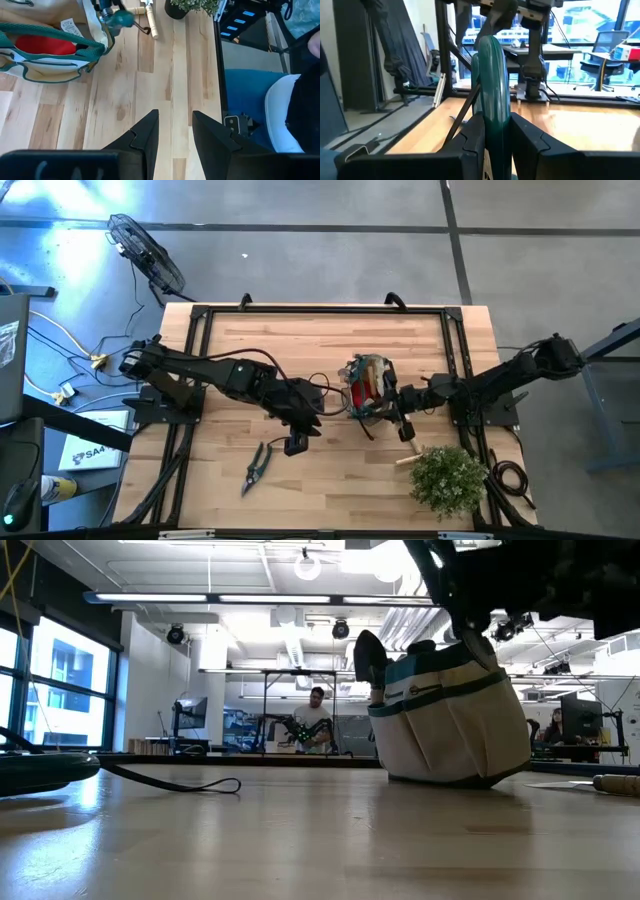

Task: Pick & Place Garden tools in Gardening bag
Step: Put the top green shear scissors into the light brown gardening bag

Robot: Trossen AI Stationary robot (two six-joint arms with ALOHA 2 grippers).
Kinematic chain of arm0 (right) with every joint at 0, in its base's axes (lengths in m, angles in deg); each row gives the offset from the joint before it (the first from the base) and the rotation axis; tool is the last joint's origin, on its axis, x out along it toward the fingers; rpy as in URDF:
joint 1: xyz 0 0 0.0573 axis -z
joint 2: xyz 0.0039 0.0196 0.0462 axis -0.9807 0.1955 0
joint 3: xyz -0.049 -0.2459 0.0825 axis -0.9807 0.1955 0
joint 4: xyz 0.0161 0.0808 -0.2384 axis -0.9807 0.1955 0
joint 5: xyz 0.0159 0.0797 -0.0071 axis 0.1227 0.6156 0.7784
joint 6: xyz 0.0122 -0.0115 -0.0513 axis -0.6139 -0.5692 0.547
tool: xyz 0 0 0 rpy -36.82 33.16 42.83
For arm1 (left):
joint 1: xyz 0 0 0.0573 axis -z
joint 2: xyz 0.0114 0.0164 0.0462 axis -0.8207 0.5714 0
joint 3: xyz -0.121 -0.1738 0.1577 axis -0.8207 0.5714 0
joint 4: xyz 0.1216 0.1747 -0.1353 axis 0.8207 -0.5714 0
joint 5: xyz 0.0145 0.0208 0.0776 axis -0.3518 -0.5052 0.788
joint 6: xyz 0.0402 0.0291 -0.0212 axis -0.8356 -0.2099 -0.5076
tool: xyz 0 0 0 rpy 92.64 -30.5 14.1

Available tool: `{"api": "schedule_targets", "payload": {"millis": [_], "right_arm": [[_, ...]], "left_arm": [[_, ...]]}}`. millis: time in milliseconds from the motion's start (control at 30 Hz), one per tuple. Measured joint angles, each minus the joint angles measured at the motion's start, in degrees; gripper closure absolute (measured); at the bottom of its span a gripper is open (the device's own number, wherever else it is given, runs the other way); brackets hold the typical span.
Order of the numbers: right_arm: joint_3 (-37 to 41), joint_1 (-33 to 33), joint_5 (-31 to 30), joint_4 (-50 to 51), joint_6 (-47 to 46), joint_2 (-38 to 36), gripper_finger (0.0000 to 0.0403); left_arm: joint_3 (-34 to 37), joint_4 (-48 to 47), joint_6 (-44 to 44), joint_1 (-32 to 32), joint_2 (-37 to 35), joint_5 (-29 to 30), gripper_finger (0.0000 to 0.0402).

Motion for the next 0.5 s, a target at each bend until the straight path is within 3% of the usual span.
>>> {"api": "schedule_targets", "payload": {"millis": [500], "right_arm": [[1.89, -1.46, -11.35, 7.43, -1.68, -0.08, 0.0347]], "left_arm": [[0.0, -0.04, -1.49, 0.0, 0.04, 1.4, 0.0288]]}}
